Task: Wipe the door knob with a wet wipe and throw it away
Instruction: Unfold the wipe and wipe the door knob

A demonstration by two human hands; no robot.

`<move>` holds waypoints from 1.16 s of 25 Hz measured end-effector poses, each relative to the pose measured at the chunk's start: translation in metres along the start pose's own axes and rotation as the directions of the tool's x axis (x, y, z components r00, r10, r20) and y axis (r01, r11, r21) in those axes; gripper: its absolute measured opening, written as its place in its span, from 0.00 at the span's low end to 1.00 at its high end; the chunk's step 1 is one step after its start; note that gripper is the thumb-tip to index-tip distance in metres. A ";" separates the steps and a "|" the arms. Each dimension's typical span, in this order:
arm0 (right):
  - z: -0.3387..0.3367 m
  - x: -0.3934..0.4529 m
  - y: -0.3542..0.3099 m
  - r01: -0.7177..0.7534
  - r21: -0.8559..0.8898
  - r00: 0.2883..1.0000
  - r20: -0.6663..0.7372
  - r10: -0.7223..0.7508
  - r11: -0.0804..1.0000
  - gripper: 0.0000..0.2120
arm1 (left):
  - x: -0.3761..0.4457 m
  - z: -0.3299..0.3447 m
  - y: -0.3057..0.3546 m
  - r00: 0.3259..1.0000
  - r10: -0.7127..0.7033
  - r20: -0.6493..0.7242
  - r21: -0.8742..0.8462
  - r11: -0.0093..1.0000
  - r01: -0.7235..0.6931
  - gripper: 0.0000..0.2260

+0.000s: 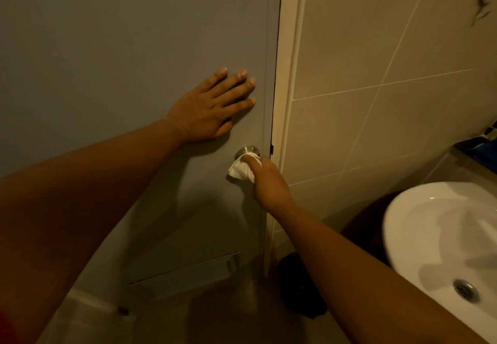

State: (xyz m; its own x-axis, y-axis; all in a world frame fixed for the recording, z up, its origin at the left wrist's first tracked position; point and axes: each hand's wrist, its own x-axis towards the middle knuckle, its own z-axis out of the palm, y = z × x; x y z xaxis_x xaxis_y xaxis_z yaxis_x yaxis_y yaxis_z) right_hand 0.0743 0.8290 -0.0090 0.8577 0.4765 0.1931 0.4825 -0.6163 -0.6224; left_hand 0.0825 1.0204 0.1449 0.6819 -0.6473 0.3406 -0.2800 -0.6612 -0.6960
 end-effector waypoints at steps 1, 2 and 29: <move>-0.003 -0.001 0.000 -0.011 0.049 1.000 0.000 0.011 0.999 0.29 | -0.003 -0.001 0.006 0.999 -0.043 0.017 -0.057 0.997 0.044 0.26; -0.006 -0.002 0.000 -0.027 0.134 1.000 0.003 0.026 0.991 0.32 | -0.007 -0.001 0.016 0.994 -0.100 0.036 -0.122 0.987 0.103 0.26; -0.021 -0.003 0.033 -0.049 0.411 0.999 0.021 0.044 0.910 0.19 | -0.033 0.015 0.170 0.595 -0.649 0.475 -0.674 0.167 0.720 0.18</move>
State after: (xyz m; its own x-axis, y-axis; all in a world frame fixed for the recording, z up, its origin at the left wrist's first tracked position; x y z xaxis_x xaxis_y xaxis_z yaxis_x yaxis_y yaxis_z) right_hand 0.0915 0.7939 -0.0140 0.8743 0.4619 0.1496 0.3244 -0.3265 -0.8878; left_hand 0.0232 0.9351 0.0059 0.9081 0.2239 0.3539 -0.0113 -0.8317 0.5552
